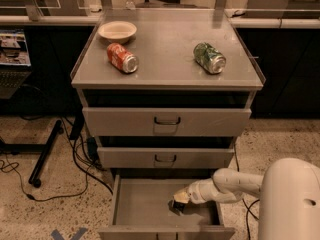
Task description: Place rxbar blueberry into bottom drawer
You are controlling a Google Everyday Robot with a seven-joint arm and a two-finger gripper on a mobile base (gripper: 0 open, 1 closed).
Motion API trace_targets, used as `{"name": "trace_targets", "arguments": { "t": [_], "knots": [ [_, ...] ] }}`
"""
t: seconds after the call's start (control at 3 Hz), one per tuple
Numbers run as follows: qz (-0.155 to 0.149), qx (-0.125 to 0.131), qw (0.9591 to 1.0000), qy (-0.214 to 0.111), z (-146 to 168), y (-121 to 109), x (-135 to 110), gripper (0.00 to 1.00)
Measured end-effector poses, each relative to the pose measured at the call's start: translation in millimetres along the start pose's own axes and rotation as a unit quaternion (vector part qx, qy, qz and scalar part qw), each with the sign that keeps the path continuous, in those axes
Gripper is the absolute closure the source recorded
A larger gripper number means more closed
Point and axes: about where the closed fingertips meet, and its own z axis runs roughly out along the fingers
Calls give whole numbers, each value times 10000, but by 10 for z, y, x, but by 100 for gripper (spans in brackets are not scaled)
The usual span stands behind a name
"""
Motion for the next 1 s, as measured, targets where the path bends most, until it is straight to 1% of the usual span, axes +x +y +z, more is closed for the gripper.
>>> {"name": "trace_targets", "arguments": {
  "t": [0.33, 0.67, 1.0],
  "knots": [
    [1, -22, 10000, 6, 1, 6, 4, 100],
    [264, 7, 9996, -41, 112, -157, 152, 100],
    [594, -22, 9982, -46, 332, -408, 381, 100]
  ]
}}
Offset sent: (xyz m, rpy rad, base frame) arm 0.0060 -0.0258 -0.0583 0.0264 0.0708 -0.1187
